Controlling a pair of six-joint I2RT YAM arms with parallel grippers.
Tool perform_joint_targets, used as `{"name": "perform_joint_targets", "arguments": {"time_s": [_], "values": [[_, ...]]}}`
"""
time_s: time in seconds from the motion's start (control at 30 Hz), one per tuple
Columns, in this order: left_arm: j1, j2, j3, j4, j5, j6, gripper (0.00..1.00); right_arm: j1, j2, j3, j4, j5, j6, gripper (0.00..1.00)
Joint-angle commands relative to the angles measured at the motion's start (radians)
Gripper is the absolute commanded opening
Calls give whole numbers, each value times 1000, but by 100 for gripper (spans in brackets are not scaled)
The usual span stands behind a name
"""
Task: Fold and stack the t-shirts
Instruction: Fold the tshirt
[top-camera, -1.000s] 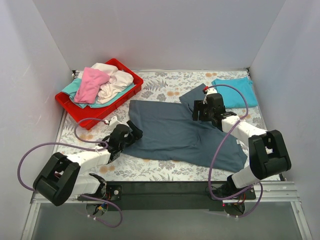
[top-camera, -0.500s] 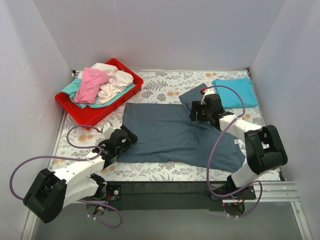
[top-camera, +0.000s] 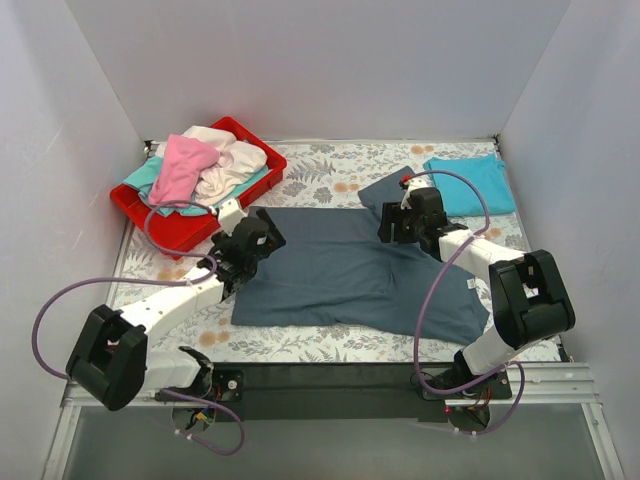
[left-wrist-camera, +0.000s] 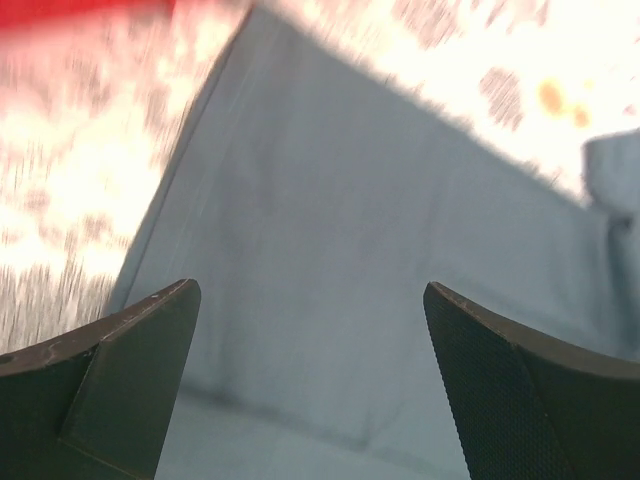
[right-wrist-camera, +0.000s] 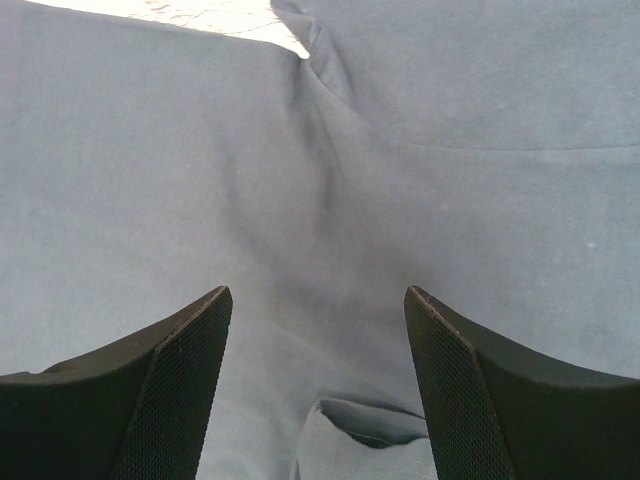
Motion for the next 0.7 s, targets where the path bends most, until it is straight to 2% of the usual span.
{"name": "perform_joint_targets", "arguments": {"time_s": [0.0, 0.03, 0.1, 0.23, 0.4, 0.67], "values": [[39, 73, 92, 133, -89, 197, 87, 5, -33, 30, 43, -37, -9, 64], [59, 103, 105, 191, -80, 227, 87, 5, -33, 28, 43, -38, -9, 64], [131, 219, 175, 202, -19, 273, 86, 5, -38, 20, 43, -41, -7, 64], [164, 397, 269, 271, -11, 375, 79, 5, -46, 8, 43, -37, -9, 64], [191, 546, 395, 271, 28, 397, 75, 5, -49, 2, 45, -37, -10, 64], [207, 698, 534, 254, -61, 419, 74, 6, -38, 0, 46, -41, -13, 63]]}}
